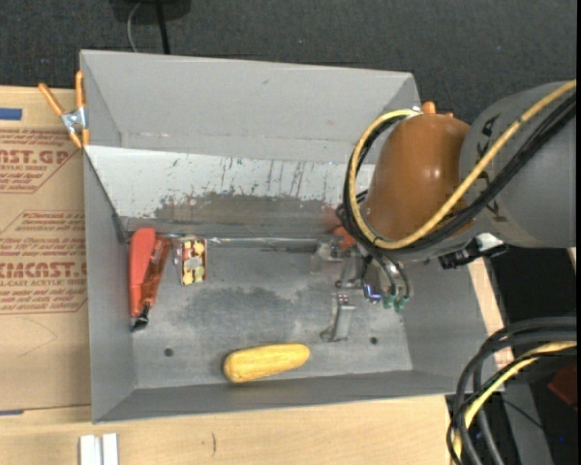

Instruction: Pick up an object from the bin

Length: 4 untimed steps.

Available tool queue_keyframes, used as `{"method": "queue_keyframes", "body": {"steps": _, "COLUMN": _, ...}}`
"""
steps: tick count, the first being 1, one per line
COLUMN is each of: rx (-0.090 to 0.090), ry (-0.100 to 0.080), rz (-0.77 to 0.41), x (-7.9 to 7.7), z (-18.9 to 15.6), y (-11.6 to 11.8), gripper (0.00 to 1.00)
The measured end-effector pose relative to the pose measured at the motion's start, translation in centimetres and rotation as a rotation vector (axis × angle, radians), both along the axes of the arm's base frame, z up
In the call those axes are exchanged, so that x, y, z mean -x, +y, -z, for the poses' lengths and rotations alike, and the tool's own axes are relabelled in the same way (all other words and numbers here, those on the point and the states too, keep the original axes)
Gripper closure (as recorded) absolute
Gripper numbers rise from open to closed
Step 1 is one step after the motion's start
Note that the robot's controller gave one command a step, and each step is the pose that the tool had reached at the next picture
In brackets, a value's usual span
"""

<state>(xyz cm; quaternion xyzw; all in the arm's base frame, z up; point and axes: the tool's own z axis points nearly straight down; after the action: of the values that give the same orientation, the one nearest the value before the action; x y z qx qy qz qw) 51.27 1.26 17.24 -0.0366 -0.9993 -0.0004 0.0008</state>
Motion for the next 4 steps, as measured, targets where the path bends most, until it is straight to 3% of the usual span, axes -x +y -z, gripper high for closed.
{"method": "queue_keyframes", "body": {"steps": 1, "rx": 0.001, "ry": -0.010, "rz": -0.241, "x": 1.1, "z": 3.3, "y": 0.7, "gripper": 0.00}}
{"method": "queue_keyframes", "body": {"steps": 2, "rx": 0.000, "ry": -0.003, "rz": -0.400, "x": 2.5, "z": 7.0, "y": 1.9, "gripper": 0.00}}
{"method": "queue_keyframes", "body": {"steps": 3, "rx": 0.001, "ry": -0.012, "rz": -0.399, "x": 2.3, "z": 9.7, "y": 4.7, "gripper": 0.00}}
{"method": "queue_keyframes", "body": {"steps": 4, "rx": -0.002, "ry": -0.005, "rz": -0.717, "x": 2.4, "z": 10.3, "y": 7.7, "gripper": 1.00}}
